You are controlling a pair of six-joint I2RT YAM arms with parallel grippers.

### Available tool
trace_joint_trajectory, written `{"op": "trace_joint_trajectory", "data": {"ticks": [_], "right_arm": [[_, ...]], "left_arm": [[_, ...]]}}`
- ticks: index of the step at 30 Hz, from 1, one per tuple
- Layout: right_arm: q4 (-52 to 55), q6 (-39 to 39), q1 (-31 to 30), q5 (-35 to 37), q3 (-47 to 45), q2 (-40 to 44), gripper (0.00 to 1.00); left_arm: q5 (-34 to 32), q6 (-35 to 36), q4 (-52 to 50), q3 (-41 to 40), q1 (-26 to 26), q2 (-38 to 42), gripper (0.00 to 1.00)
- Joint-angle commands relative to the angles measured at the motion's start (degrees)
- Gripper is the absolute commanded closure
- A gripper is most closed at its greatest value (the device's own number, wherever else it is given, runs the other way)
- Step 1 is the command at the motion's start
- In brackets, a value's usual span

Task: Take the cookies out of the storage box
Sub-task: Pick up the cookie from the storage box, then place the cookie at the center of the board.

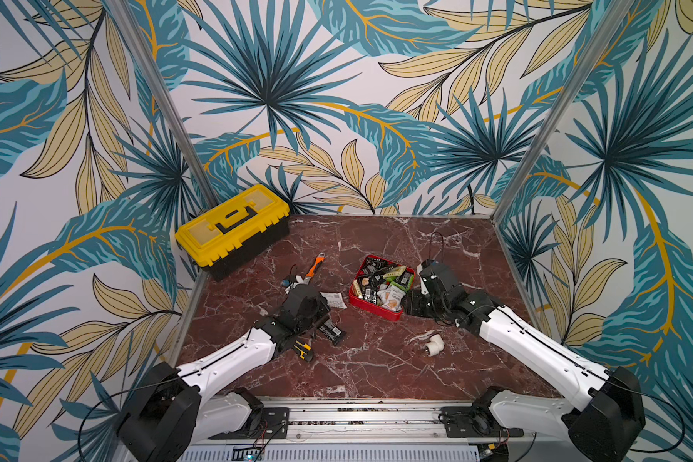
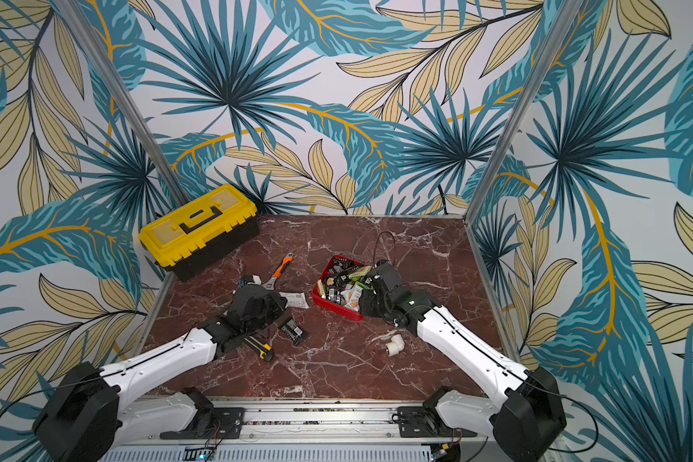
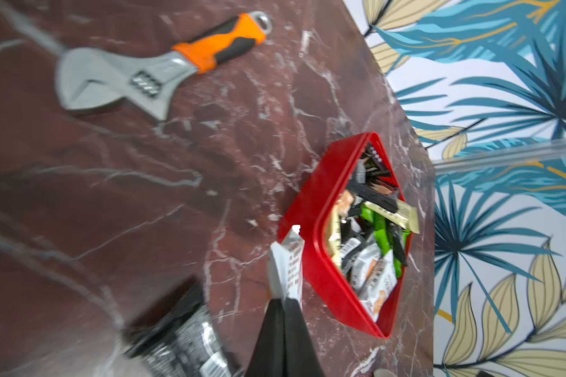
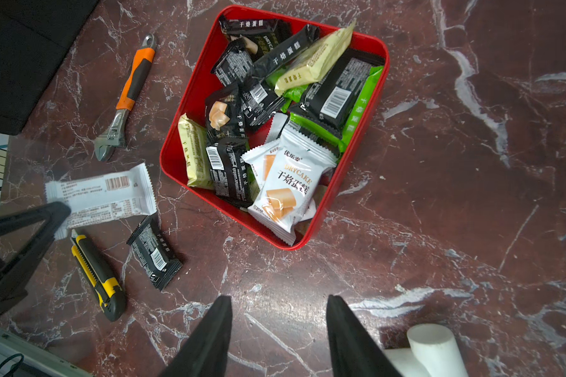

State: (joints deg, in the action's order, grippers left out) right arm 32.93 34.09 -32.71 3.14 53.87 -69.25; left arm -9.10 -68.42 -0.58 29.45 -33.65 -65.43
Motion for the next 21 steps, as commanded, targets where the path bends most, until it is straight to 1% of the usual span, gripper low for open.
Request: {"op": "trace_joint_trajectory", "data": {"ticks": [1, 4, 8, 10, 12, 14, 15, 16, 18, 20, 21], "right_arm": [[-0.3, 0.8, 0.1, -1.6, -0.6, -1.1, 0.48], [-0.5, 1.0, 0.1, -2.1, -0.5, -1.5, 0.48], [-0.5, 1.2, 0.1, -2.3, -0.6, -1.4, 0.49], [-0.5, 1.1, 0.1, -2.2, -0.7, -1.2, 0.49], [-0.4, 1.0, 0.1, -2.1, -0.8, -1.2, 0.49], [-0.4, 0.7, 0.1, -2.0, -0.8, -1.3, 0.49], [-0.3, 0.6, 0.2, -1.9, -0.8, -1.4, 0.49], [-0.2, 0.3, 0.1, -1.8, -0.6, -1.6, 0.48], [-0.1, -0.7, 0.1, -1.7, -0.2, -2.0, 0.47], [0.5, -2.6, 0.1, -1.7, 0.8, -2.8, 0.46], [0.4, -4.8, -0.1, -2.5, 1.4, -3.3, 0.46]], "left_arm": [[-8.1, -6.8, 5.3, -4.1, 0.3, 2.4, 1.0], [-10.5, -7.7, 10.1, -6.4, 0.2, 0.8, 1.0], [-13.2, -8.4, 15.6, -7.2, 0.3, -4.6, 1.0], [-13.8, -10.0, 16.3, -7.3, 0.4, -6.9, 1.0], [-13.9, -11.9, 18.0, -7.9, 0.4, -9.1, 0.91], [-13.2, -13.5, 19.8, -8.7, 0.4, -10.9, 0.85], [-12.7, -13.9, 20.6, -9.1, 0.4, -11.5, 0.8], [-12.5, -14.3, 20.9, -9.3, 0.4, -11.8, 0.71], [-12.5, -13.9, 21.0, -10.0, 0.3, -11.0, 0.56], [-13.5, -12.6, 17.6, -9.7, 0.4, -8.0, 0.48], [-14.3, -11.6, 13.8, -8.9, 0.4, -5.6, 0.47]]}}
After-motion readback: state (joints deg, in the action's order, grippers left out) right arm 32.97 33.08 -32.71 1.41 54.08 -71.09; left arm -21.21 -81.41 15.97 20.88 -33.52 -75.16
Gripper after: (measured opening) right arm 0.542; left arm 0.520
